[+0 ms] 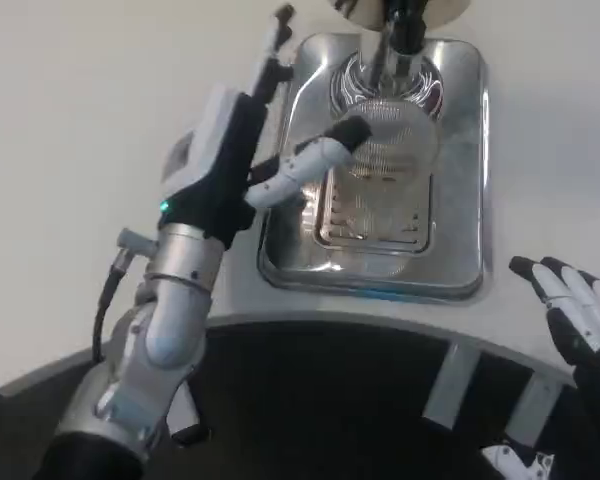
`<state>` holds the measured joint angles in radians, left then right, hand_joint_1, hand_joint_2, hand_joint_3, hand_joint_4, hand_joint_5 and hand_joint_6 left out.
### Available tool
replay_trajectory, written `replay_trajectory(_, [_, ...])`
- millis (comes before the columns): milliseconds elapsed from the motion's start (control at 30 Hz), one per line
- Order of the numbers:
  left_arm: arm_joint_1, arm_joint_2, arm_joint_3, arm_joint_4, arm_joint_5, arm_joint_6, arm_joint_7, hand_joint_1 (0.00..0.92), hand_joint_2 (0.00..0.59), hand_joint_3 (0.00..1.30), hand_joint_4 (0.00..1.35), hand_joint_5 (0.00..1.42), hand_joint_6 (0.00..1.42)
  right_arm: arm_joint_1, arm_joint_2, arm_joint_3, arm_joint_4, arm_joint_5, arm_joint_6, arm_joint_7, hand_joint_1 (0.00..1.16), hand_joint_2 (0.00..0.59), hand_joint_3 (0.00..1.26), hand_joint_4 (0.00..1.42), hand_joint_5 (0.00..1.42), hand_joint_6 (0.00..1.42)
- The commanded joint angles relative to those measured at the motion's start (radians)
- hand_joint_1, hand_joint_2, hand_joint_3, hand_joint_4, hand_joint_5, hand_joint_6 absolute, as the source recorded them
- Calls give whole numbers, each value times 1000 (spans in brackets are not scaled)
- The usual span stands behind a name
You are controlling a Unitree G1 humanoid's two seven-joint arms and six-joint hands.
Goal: Grasp the cup under the faucet to collect the drink, then remove the cup.
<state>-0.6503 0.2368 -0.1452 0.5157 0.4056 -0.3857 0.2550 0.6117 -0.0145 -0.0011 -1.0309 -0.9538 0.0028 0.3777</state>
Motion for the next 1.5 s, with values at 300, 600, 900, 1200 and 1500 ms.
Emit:
replay_trajectory(300, [113,-22,167,-330,-385,85,-248,0,180,0,0,0,0,-4,-7,1,18,2,17,-6,765,291,66,22,3,95])
replay_trajectory(600, [168,-117,182,-681,-621,358,-311,0,201,0,0,0,0,-6,-11,-3,18,7,23,-2,718,290,56,22,3,95])
replay_trajectory(900, [164,-156,131,-860,-687,574,-329,0,210,0,0,0,0,19,-3,-14,13,21,23,-15,678,286,56,11,3,95])
replay_trajectory(1200, [121,-193,99,-864,-667,638,-337,0,218,0,0,0,0,54,-2,-9,14,33,12,-41,671,286,46,11,3,82])
replay_trajectory(1500, [102,-213,76,-833,-665,639,-359,0,223,0,0,0,0,58,-8,-24,7,48,18,-39,669,289,46,11,3,81])
